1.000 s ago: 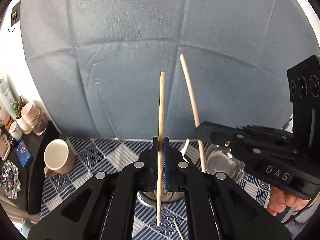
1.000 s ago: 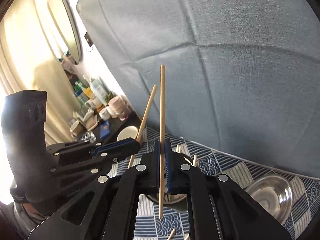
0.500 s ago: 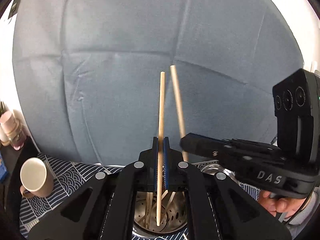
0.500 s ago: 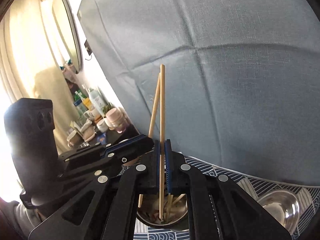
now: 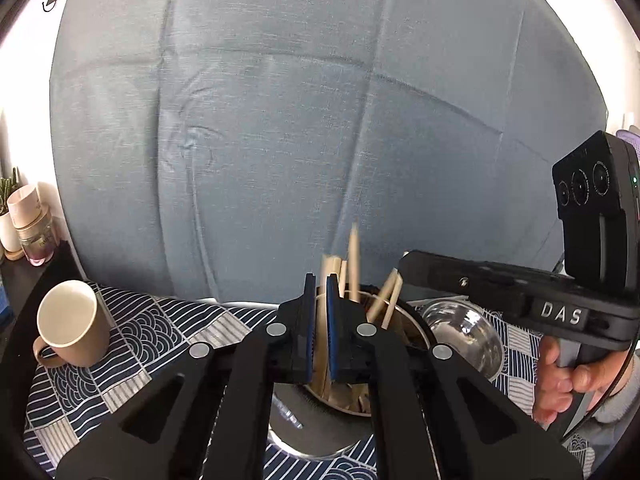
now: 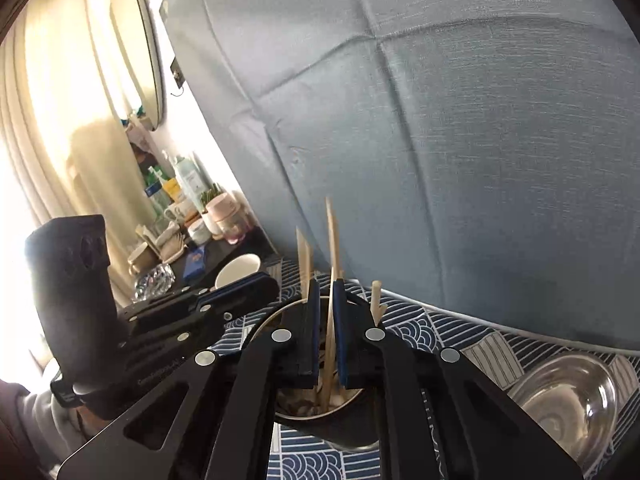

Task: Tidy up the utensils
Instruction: 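Lower both held chopsticks into the black holder and open both tools, then move both open tools back over the remaining chopsticks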

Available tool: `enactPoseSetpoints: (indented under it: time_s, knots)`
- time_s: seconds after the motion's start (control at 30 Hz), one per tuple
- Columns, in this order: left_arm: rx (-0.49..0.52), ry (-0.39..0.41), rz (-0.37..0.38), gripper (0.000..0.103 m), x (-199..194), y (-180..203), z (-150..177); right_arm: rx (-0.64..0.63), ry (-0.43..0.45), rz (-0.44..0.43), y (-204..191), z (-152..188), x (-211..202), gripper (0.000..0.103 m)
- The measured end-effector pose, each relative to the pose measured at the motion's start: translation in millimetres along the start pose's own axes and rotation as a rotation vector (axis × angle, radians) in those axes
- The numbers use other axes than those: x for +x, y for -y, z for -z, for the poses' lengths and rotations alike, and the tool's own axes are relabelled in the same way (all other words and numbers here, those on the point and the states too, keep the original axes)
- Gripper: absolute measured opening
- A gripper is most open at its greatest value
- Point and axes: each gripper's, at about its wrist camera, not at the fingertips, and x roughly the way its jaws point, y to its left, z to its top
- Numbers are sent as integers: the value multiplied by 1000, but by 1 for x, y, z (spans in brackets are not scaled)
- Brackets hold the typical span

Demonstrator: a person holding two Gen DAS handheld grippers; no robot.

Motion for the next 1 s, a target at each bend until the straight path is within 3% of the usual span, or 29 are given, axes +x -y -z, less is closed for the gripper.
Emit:
enactPoseSetpoints:
  time_s: [0.2,0.27,0.33,0.4,0.47,0.67,1.0]
  knots:
    - [-9,11,-25,16,-20,-1,-2,1,19,20,0,-1,-14,9]
    - [-18,9,-32,29,-26,-2,-2,5,26,24,0,-1,-22,9]
    - [-27,13,-31,34,-35,-1,-1,7,28,30,0,-1,-28,12]
    - [-32,3,-40,40,-40,-3,2,-4,36,49,-2,1,-35,23]
    - [-35,-7,-41,45,-43,-2,6,-13,31,67,-3,3,-42,26]
    - [16,-60,-90,62,-57,12,25,-16,-2,101,-5,15,-62,49]
    - [-31,-225,-91,72,-55,19,67,38,-86,164,8,44,-77,67]
